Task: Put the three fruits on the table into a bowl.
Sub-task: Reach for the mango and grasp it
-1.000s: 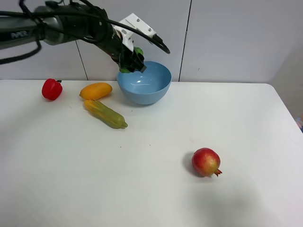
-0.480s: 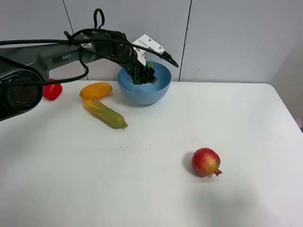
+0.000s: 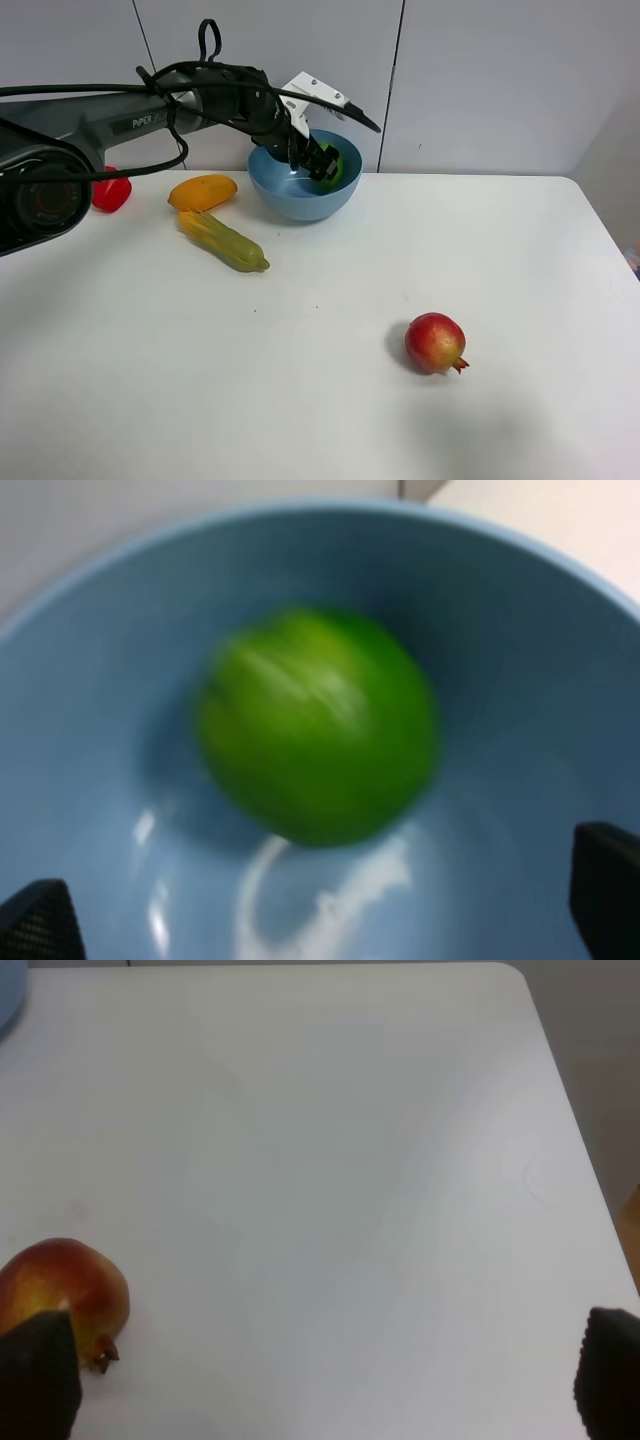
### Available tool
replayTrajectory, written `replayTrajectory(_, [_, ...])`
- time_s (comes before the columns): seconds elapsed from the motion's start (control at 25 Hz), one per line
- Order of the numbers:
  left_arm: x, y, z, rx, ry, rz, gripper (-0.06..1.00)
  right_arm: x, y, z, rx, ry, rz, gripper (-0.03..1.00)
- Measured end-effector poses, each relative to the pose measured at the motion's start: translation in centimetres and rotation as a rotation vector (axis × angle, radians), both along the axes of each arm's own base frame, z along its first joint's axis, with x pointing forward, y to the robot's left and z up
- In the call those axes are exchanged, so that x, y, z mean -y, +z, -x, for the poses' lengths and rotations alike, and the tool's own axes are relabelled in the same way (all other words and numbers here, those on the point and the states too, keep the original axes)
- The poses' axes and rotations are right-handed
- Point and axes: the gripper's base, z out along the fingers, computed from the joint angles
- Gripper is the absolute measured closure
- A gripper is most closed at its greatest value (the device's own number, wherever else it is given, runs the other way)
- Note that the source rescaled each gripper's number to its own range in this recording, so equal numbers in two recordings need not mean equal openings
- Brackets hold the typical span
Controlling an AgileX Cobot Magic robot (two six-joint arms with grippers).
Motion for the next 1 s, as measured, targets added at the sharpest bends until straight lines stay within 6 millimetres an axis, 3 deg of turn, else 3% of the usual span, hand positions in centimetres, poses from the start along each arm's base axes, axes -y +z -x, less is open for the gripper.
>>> replayTrajectory(0.12, [0.7,3.6,1.9,-0.03,0.0,-0.012,-0.04,0.0,0.0,0.0,0.0,0.0,0.0,-0.03])
replayTrajectory(0.24, [1.2,8.5,4.7,-0.017,-0.016,-0.049,-0.04,0.0,0.0,0.0,0.0,0.0,0.0,-0.03])
replayTrajectory(0.4, [0.2,13.3,7.2,-0.028,0.019,-0.054,-0.04,0.0,0.0,0.0,0.0,0.0,0.0,-0.03])
replayTrajectory(0.6, [-3.1,17.1,8.4,-0.009,0.12,-0.096,-0.04,0.0,0.0,0.0,0.0,0.0,0.0,-0.03])
replayTrajectory(0.8, [-8.2,20.2,8.8,-0.014,0.247,-0.093,-0.04,0.0,0.0,0.0,0.0,0.0,0.0,-0.03])
replayTrajectory(1.0, [-12.3,21.1,10.3,0.002,0.321,-0.092,-0.04,0.0,0.0,0.0,0.0,0.0,0.0,-0.03])
